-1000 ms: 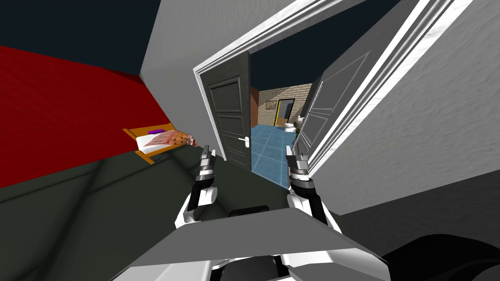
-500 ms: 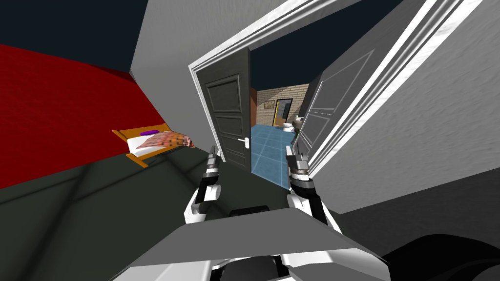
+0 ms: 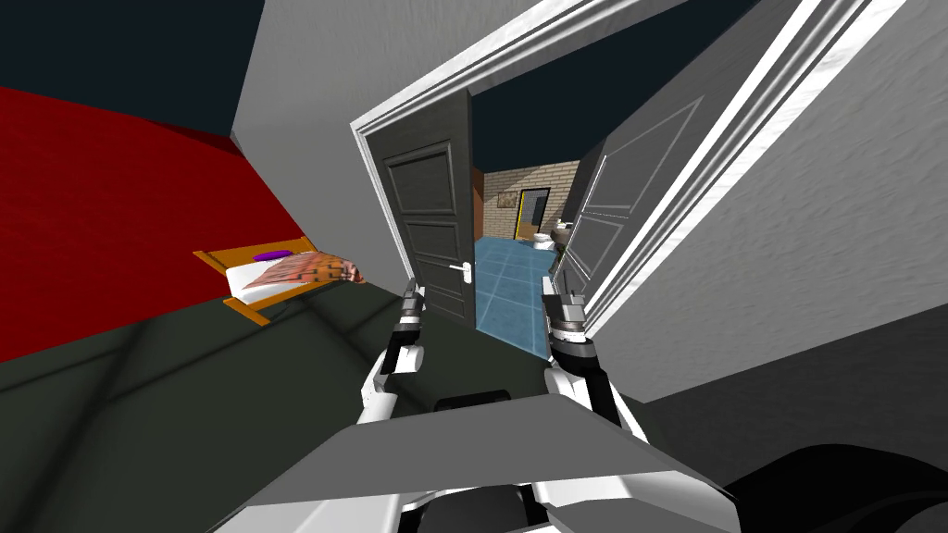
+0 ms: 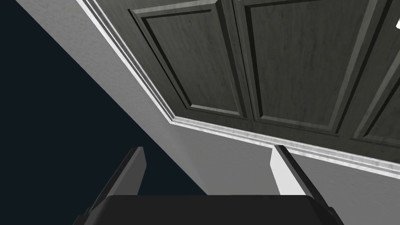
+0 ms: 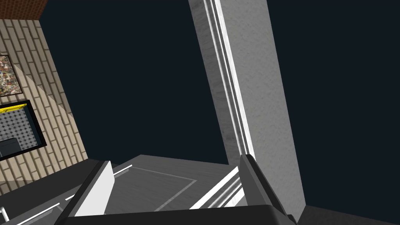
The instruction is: Push the door open
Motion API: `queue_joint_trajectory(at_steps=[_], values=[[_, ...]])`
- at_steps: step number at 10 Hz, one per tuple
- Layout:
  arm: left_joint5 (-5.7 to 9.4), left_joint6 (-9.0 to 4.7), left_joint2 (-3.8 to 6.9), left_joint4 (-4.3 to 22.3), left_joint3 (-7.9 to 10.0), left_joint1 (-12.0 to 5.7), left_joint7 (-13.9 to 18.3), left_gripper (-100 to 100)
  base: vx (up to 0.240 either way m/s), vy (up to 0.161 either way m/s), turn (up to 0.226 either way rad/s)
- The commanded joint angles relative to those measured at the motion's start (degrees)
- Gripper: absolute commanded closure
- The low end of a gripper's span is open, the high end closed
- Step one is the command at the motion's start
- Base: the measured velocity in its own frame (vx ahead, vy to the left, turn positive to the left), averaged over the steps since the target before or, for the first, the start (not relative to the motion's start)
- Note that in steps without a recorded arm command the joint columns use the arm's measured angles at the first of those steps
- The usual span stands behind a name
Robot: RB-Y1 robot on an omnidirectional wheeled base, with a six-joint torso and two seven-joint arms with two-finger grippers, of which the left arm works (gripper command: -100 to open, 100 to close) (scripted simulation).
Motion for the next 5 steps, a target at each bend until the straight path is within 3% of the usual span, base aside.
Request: queue_joint_trajectory(at_steps=[1,3,4,5], values=[[-0.1,0.35,-0.18,1.7,-0.37,-0.55,0.1,-100,0.05,0.055,-0.036],[-0.08,0.35,-0.03,6.1,-0.98,-3.44,0.8,-100,0.069,0.062,-0.061],[-0.08,0.35,-0.03,6.8,-0.98,-3.44,0.8,-100,0.053,0.054,-0.05],[-0.07,0.35,0.03,9.0,-1.28,-4.89,1.1,-100,0.046,0.045,-0.062]])
